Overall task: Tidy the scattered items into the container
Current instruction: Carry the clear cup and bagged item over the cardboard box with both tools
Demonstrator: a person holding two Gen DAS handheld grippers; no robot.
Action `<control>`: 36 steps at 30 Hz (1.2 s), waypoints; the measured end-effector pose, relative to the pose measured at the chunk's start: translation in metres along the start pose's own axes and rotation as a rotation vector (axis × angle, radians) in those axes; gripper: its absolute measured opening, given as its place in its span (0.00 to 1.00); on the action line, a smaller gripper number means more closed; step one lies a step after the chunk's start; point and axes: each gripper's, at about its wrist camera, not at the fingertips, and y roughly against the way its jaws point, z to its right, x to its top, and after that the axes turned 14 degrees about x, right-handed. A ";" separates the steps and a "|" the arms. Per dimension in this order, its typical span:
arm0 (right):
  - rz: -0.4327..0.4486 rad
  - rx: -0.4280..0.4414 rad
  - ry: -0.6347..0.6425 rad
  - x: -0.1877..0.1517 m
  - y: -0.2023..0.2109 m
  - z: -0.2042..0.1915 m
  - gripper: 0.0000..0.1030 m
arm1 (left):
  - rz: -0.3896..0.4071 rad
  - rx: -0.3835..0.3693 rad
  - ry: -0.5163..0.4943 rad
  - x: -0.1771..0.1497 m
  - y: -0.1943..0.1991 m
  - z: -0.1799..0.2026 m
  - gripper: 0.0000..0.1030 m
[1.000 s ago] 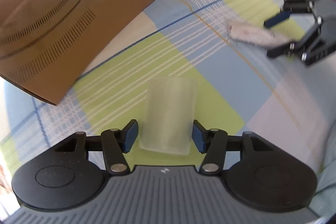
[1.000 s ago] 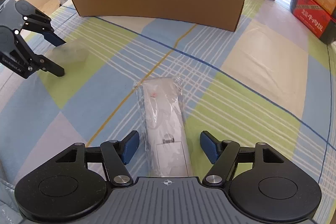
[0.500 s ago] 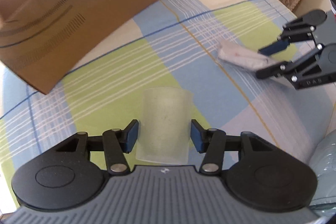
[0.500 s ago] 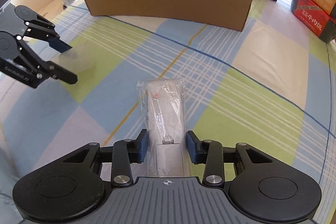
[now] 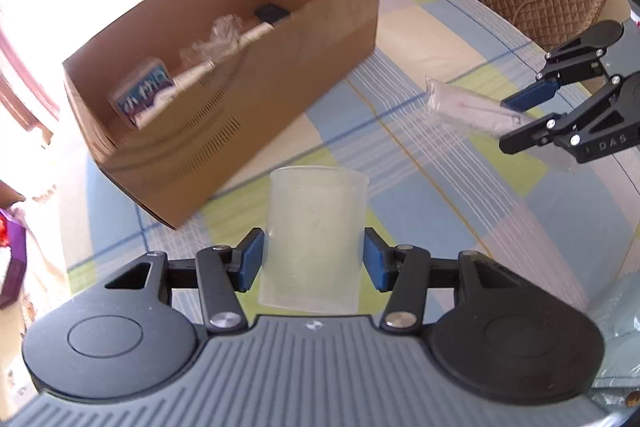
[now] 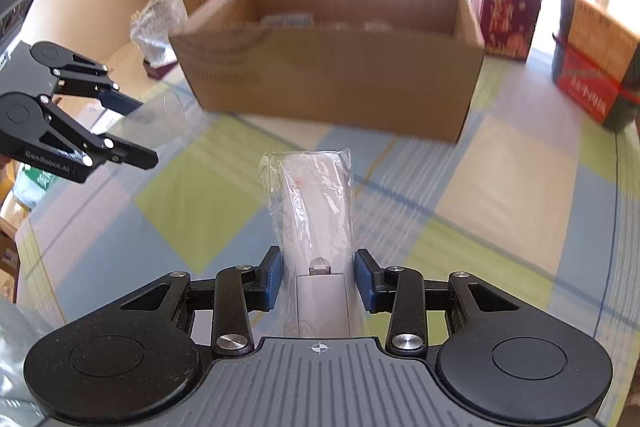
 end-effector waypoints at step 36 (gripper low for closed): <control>0.108 -0.003 -0.095 0.208 -0.012 0.071 0.40 | 0.107 0.089 0.056 0.135 -0.024 -0.103 0.46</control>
